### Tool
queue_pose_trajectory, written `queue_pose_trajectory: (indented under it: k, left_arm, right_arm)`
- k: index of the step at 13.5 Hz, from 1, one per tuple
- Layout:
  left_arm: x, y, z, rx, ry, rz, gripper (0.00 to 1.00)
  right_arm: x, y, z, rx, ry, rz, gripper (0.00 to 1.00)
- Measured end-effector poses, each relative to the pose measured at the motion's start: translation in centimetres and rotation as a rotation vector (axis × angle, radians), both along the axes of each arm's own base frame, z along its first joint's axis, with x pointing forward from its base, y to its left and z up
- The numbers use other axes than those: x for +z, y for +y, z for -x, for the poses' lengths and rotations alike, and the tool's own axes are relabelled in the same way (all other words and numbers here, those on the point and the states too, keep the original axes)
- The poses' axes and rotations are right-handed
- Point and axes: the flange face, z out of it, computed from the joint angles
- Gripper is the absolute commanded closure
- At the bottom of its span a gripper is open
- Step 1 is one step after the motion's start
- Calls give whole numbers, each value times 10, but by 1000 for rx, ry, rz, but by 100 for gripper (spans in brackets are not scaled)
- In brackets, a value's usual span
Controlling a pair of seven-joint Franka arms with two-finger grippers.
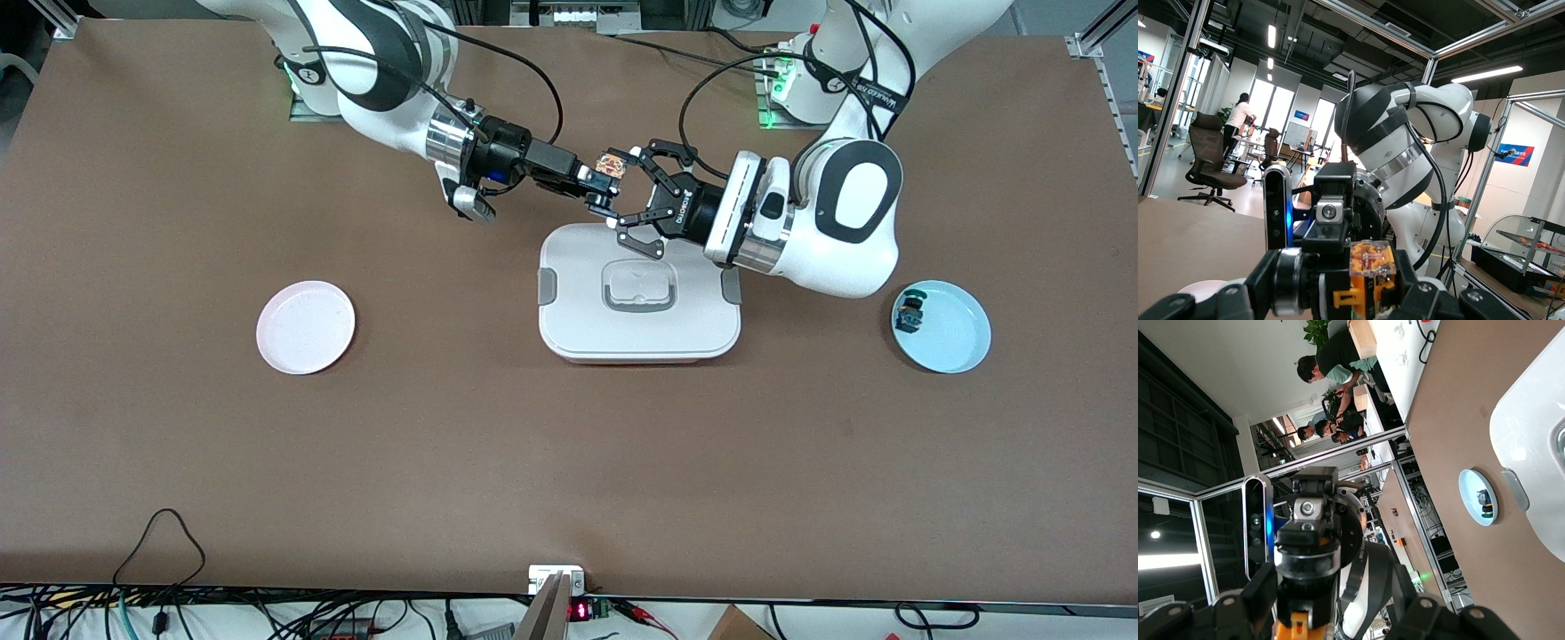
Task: Transfer orange switch to right arm and place
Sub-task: 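Close the right gripper on the orange switch beside the left gripper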
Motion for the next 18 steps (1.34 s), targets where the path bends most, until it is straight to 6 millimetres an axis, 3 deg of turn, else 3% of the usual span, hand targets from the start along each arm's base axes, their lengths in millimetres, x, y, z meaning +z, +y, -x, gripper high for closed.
queue_pose_trajectory:
  k: [3,5,11,15,16,18]
  left_arm:
    - [1,-1,0,0,-1,1,100]
    - [1,-1,0,0,-1,1,100]
    - [0,-2,1,0,-5,2,100]
    - [0,-2,0,0,-8,2,100]
    - [0,-2,0,1,-9,2,80]
    - [2,-2,-1,3,-13,4,0]
  right_arm:
    - [5,3,0,1,-7,-3,30]
    - [7,4,0,-1,-9,-1,37]
    - [15,5,0,-15,-10,5,99]
    - [15,4,0,-16,-11,7,100]
    - [15,4,-1,-16,-12,7,100]
    - [17,4,-2,-18,-16,6,100]
